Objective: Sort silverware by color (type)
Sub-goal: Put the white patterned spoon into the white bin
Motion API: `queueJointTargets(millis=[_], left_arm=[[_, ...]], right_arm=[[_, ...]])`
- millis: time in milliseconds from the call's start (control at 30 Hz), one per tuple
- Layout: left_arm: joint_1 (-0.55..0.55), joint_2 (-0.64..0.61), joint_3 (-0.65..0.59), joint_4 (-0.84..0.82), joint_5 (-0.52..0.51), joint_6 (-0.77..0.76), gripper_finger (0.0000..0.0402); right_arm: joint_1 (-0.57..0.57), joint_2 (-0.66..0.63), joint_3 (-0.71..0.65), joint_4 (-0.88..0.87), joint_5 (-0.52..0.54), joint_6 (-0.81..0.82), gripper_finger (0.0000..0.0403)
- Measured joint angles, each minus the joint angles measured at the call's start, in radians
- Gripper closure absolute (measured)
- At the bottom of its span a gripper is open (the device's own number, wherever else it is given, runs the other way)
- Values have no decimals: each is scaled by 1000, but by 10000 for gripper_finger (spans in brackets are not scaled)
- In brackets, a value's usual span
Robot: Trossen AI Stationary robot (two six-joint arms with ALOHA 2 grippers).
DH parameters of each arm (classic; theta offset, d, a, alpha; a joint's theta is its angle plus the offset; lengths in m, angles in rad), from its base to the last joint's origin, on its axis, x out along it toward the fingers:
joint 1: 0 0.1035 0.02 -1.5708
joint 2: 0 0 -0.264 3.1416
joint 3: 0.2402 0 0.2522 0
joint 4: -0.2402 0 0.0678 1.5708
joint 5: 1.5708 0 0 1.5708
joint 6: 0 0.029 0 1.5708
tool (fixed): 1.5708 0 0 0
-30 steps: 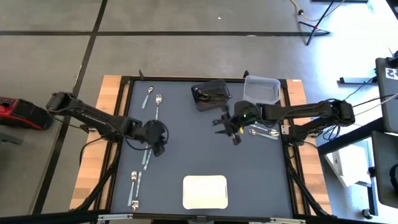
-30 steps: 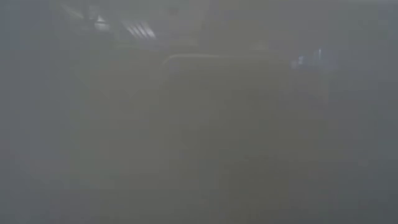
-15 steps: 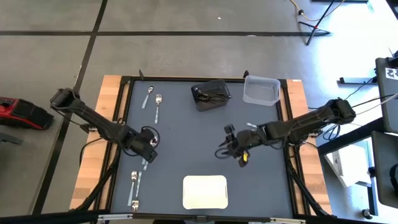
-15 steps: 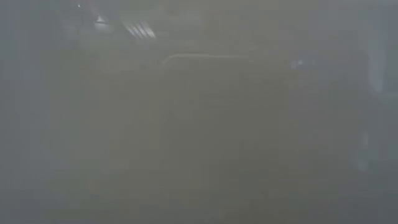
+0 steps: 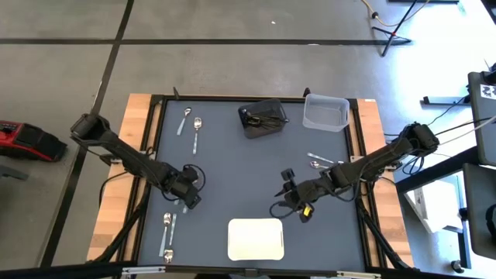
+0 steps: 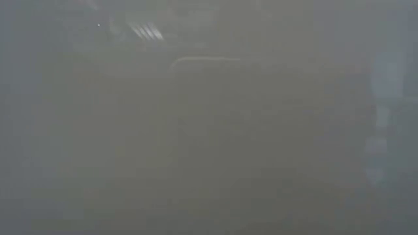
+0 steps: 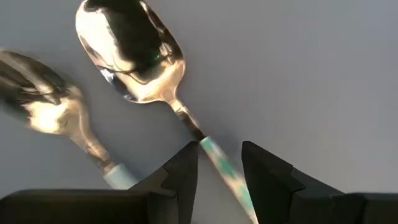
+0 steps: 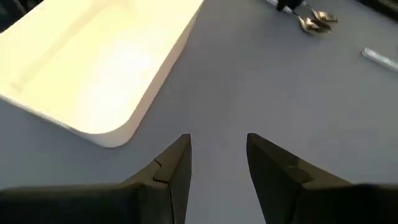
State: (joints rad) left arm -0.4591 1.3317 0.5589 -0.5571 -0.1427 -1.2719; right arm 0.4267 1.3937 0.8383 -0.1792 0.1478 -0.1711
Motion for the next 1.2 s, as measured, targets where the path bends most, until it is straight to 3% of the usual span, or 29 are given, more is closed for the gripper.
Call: queueJointTargets(millis=[200,433,533,700,900,1033,1200], left_arm=[[0,51,5,11,-1,53,300],[-27,50,2,16,-30,115,368],[-46,42,7,14,-53,156,390],[-76,42,126,-36,-133,254,382],[-108,43,332,-30,-290,477,378],[-124,43,412,112,-361,685,378],[-124,67,415,401,-310,905,377]], right_arm=[[0,7,0,0,2,76,259],[10,27,0,-6,2,152,259],[45,31,0,-19,57,169,259],[140,31,0,-48,172,236,259],[238,30,0,-65,265,327,259],[280,30,0,-64,306,378,259],[296,30,0,-50,316,388,259]])
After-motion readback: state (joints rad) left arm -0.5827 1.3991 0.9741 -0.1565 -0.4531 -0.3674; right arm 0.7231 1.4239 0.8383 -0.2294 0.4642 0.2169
